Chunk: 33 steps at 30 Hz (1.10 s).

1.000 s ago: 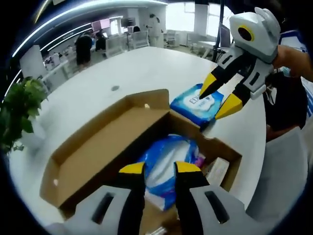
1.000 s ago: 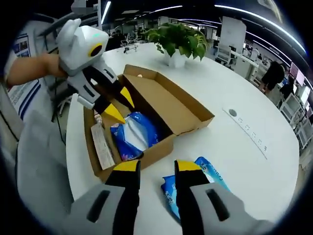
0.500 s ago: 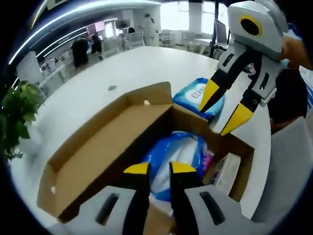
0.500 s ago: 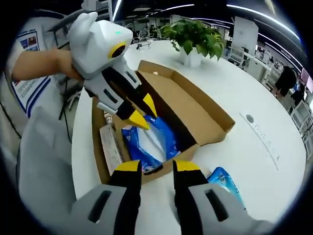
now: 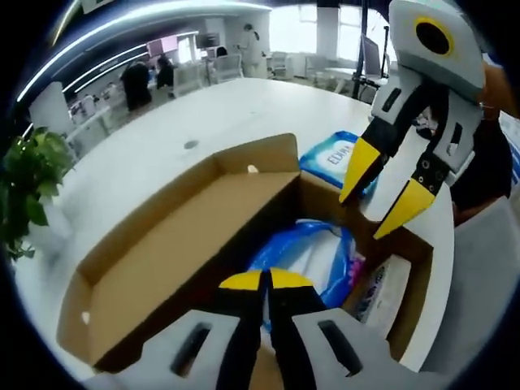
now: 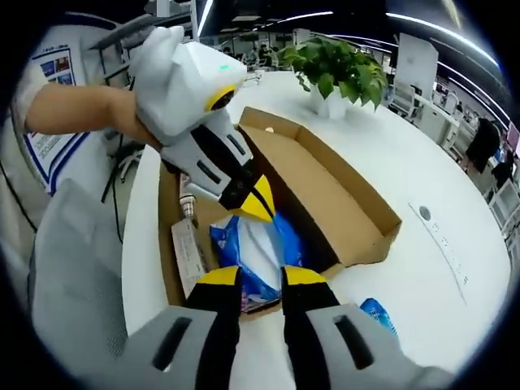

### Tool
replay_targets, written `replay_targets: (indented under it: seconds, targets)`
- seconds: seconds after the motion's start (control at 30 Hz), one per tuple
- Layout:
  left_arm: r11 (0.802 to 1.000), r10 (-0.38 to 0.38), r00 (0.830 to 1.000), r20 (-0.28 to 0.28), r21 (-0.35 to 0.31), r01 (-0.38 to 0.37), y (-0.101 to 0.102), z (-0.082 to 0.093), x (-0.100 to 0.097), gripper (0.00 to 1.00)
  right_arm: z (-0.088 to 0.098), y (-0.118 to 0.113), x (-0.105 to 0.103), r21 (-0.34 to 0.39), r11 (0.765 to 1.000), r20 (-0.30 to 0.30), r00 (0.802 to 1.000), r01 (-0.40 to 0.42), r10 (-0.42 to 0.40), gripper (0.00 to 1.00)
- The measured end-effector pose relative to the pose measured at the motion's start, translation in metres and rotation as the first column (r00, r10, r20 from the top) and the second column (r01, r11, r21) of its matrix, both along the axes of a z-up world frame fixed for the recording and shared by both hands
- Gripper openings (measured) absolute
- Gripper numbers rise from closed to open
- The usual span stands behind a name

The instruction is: Operate the shoe box by opening the lid, removing the specified soft item, and placing it in the target area until the item is outside and the box remains undamaged.

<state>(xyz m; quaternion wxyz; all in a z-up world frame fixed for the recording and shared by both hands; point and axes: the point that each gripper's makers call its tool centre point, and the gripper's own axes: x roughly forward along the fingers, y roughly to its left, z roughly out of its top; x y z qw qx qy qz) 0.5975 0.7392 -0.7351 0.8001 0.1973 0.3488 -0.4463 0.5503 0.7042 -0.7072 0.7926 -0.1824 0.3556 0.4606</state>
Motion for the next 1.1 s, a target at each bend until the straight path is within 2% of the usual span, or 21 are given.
replay_targets:
  seconds: [0.23,0.47,0.67,0.8,0.93,1.1]
  targets:
    - [0.999,0.022,1.0,-0.018,-0.027,-0.023,0.001,0.001,0.002,0.0,-0.018,0.01,-0.007,-0.062,0.995,-0.025,0.997,-0.077,0.076,0.18]
    - [0.998,0.031,0.999,-0.027,-0.049,-0.032,0.001,0.002,0.002,0.0,-0.034,0.016,-0.008,-0.142,0.978,-0.011,0.988,-0.153,0.153,0.17]
    - [0.997,0.033,0.999,-0.032,-0.07,-0.035,0.0,0.004,0.002,0.0,-0.045,0.017,-0.009,-0.186,0.965,-0.002,0.982,-0.186,0.189,0.1]
    - [0.996,0.031,0.999,-0.037,-0.083,-0.034,0.0,0.005,0.0,0.0,-0.048,0.018,-0.008,-0.203,0.958,0.017,0.977,-0.205,0.213,0.07]
    - [0.995,0.031,0.999,-0.045,-0.097,-0.035,0.001,0.007,-0.001,0.0,-0.047,0.019,-0.008,-0.206,0.955,0.023,0.975,-0.213,0.222,0.0]
    - [0.993,0.035,0.998,-0.051,-0.109,-0.04,-0.002,0.011,-0.001,0.0,-0.045,0.018,-0.012,-0.203,0.956,0.01,0.976,-0.21,0.217,0.0]
